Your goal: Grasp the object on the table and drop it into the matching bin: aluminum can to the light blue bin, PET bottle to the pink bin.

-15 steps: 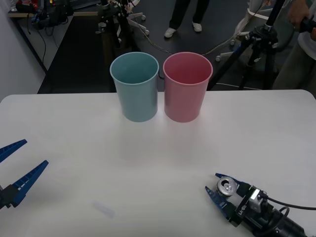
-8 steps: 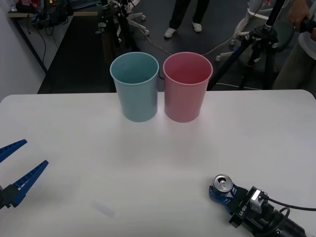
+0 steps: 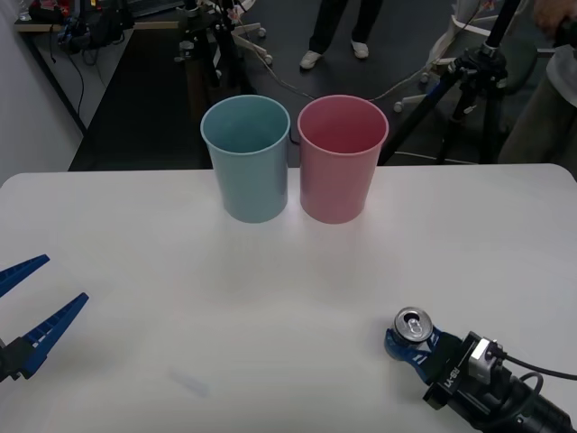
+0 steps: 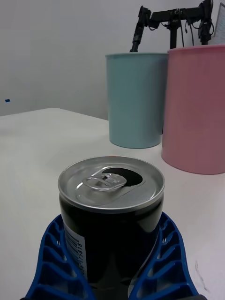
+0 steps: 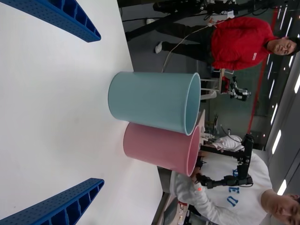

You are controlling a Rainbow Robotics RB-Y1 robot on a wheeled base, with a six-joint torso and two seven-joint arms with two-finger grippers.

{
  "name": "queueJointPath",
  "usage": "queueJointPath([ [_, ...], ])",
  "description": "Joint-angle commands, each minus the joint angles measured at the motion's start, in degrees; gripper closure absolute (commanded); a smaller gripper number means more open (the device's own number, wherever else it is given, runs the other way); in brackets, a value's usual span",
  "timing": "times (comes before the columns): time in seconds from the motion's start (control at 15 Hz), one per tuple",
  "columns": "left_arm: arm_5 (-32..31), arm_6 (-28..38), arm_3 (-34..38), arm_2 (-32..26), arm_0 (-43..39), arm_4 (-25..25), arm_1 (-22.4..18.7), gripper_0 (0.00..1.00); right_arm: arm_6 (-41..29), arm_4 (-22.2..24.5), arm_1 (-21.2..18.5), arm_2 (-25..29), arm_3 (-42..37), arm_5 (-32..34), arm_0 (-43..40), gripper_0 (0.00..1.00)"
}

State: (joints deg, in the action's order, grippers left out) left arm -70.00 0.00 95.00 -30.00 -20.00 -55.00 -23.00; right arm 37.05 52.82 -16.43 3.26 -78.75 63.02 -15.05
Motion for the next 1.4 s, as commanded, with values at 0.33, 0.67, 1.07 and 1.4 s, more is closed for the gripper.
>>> queueJointPath([
  [0.33, 0.0, 0.0, 0.0, 0.0, 0.0, 0.0, 0.0, 0.0, -19.47, 6.77, -0.09, -0.89, -27.95, -13.45, -8.5, 1.0],
  [0.67, 0.0, 0.0, 0.0, 0.0, 0.0, 0.0, 0.0, 0.0, -36.34, 15.73, -0.18, -1.24, -40.96, -21.1, -7.62, 1.0],
  [1.07, 0.0, 0.0, 0.0, 0.0, 0.0, 0.0, 0.0, 0.0, -54.19, 29.97, -0.27, -2.64, -48.34, -27.78, -1.47, 1.0],
  [1.4, 0.0, 0.0, 0.0, 0.0, 0.0, 0.0, 0.0, 0.0, -70.18, 46.32, -0.18, -5.98, -48.7, -32.17, 7.23, 1.0],
])
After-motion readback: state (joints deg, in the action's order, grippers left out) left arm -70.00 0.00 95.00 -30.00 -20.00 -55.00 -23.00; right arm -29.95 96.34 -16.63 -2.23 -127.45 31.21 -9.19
